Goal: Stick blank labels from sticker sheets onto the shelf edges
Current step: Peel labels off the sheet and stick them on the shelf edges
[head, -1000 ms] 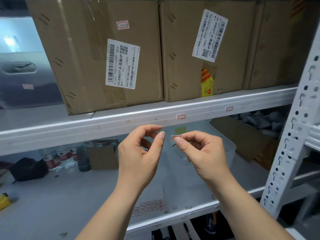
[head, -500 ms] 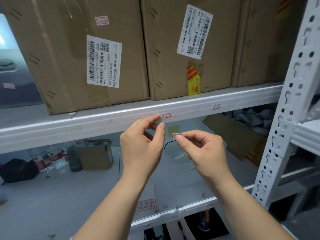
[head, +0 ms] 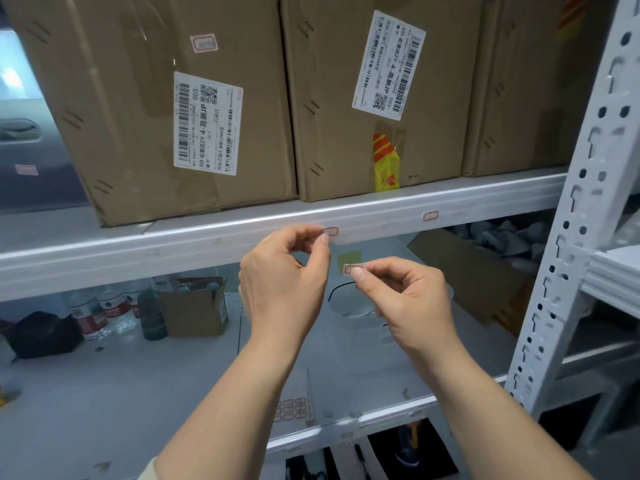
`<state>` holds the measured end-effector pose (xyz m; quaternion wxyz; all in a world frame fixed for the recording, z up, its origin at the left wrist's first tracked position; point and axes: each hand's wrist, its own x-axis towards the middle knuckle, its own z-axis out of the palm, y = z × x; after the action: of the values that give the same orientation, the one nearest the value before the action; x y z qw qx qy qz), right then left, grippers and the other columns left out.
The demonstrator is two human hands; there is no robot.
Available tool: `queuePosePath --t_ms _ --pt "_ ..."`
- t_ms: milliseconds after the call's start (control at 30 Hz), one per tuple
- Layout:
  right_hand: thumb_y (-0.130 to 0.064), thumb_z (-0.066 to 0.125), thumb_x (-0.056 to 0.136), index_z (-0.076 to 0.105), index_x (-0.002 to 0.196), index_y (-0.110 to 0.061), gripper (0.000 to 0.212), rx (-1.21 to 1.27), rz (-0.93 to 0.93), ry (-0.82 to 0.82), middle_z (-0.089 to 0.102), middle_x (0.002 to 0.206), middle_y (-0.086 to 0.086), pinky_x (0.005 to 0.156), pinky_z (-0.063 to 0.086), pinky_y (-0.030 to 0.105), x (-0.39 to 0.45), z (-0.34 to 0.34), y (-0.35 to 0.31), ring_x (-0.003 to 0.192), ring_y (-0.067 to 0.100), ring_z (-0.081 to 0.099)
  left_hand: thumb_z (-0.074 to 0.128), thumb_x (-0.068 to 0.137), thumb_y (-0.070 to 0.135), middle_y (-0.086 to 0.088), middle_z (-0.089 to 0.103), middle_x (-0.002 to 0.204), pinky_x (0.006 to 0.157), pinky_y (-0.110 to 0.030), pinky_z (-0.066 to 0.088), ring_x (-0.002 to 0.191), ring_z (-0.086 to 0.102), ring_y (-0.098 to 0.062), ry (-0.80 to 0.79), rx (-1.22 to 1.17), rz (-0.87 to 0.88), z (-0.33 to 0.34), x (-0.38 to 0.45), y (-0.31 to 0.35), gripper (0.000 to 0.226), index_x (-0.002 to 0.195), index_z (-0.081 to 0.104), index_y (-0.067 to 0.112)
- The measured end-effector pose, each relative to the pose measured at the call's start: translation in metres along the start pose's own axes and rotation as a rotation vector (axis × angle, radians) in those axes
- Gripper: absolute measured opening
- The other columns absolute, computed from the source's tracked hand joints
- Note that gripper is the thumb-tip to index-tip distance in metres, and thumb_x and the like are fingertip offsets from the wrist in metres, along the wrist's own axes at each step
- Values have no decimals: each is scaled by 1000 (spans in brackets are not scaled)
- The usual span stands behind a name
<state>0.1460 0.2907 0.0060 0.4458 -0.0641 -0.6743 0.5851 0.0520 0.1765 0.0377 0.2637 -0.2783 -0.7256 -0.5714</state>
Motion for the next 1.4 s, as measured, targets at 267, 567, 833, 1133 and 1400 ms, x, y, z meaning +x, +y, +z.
queuePosePath --t_ms 267,567,833,1133,1400 --pt "-19 82 85 82 80 -19 5 22 -6 -6 74 74 18 52 40 28 3 0 5 58 20 47 72 90 47 21 70 76 56 -27 46 61 58 -1 73 172 121 4 1 1 14 84 74 35" --pt "-46 77 73 82 83 -30 19 28 -32 6 75 75 14 54 42 31 9 0 11 59 21 50 74 92 38 17 69 78 52 -28 45 59 54 -3 111 210 256 6 3 -3 12 83 73 30" --pt "-35 77 82 82 85 -24 13 -5 -12 19 74 73 14 56 41 35 12 2 18 57 22 48 70 97 38 10 69 83 52 -38 49 67 63 -13 74 261 337 3 1 -6 18 88 71 23" --pt "-23 77 90 82 86 -23 6 -48 -9 36 76 75 12 56 44 37 12 0 21 56 24 49 66 99 35 8 65 86 52 -40 50 65 60 -19 -4 264 333 1 -3 -4 15 91 69 22" --pt "-23 77 90 82 89 -22 6 -72 -5 39 78 76 5 56 48 35 11 -4 21 56 17 52 67 98 24 6 62 93 56 -40 51 63 58 -14 -64 132 312 2 -8 0 8 93 67 17"
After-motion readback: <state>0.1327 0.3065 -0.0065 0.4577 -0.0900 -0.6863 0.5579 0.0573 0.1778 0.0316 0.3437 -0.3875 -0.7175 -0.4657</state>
